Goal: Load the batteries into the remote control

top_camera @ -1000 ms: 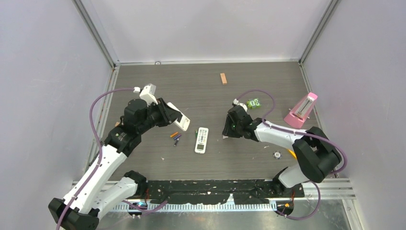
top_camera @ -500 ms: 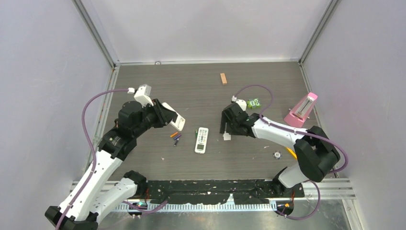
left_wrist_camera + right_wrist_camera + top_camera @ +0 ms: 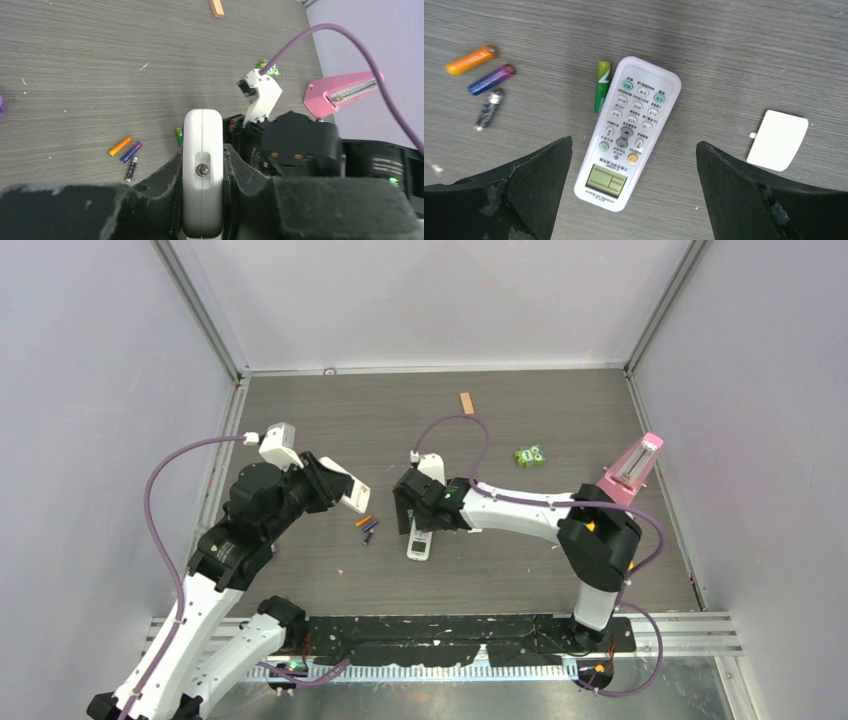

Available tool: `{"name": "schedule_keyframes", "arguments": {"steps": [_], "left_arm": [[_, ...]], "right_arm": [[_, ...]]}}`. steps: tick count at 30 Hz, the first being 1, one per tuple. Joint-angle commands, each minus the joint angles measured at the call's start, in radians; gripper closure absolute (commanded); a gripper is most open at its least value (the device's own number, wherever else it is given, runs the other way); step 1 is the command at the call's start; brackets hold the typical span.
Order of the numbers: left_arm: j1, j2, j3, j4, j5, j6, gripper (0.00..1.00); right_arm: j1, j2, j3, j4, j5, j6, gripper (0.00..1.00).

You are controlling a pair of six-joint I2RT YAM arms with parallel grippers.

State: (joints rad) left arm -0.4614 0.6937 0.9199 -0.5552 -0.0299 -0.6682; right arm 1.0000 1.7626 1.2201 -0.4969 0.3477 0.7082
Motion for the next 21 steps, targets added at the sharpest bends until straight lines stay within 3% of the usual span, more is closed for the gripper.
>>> {"name": "schedule_keyframes", "arguments": {"steps": [1,8,15,21], "left_arm": [[0.005,-0.023,0.017,0.009,-0.022,0.007,1.00],[0.006,0.005,0.008,0.007,-0.026,0.007,1.00],[0.007,0.024,-0.002,0.017,-0.023,0.009,1.00],[0.012,0.032,-0.012,0.017,-0.020,0.011,1.00]], "right_arm": [[0.012,0.060,0.061,-0.057,0.051,0.033,0.01],[0.012,0.112,0.061,-0.011,-0.032,0.014,0.09],[-0.017,0.098,0.028,-0.009,-0.032,0.008,0.31],[-0.095,0.053,-0.019,0.034,-0.032,-0.044,0.39]]}}
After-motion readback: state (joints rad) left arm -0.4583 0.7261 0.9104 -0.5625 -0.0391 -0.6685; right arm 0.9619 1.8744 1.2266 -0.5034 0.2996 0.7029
